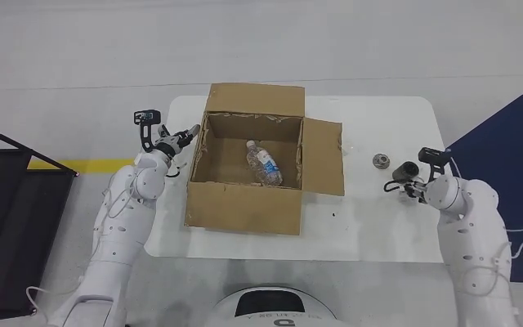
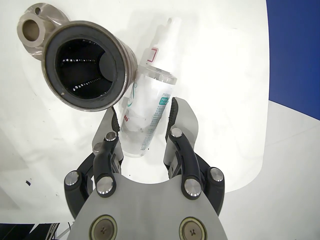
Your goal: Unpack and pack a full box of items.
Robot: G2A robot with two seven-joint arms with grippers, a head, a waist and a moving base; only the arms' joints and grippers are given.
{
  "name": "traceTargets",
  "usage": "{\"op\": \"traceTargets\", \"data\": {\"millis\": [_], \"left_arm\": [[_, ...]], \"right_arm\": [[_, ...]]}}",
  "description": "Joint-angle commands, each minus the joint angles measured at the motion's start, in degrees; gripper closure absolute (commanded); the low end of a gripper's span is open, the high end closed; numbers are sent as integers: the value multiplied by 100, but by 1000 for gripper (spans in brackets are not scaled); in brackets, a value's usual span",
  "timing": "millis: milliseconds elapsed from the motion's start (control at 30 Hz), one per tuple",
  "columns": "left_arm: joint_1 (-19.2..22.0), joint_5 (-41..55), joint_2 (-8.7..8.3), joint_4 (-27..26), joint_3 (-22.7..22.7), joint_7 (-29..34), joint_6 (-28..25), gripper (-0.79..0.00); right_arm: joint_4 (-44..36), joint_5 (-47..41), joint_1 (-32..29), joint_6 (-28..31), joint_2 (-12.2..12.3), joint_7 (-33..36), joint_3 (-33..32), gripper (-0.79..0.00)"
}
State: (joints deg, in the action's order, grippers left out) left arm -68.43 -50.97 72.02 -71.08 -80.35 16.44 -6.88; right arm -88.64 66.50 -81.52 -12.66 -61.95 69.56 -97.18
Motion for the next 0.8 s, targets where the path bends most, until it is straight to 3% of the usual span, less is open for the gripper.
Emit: {"op": "traceTargets", "data": {"millis": [0,133,233,267,533,767], "left_arm": [[0,0,0,0,0,0,0,-785],[0,0,0,0,0,0,0,-785],[0,0,0,0,0,0,0,-785],[0,0,0,0,0,0,0,-785],[0,0,0,0,0,0,0,-785],[0,0,0,0,0,0,0,-785]], "right_arm": [[138,33,79,-27,-4,32,55,-357],[394,109,230,-65,-9,85,135,-271],[483,90,276,-49,-3,109,91,-31],[492,60,274,-32,1,120,54,0],[214,-460,63,21,31,-103,-502,0],[-817,-2102,-605,254,-17,-849,-1416,0]]}}
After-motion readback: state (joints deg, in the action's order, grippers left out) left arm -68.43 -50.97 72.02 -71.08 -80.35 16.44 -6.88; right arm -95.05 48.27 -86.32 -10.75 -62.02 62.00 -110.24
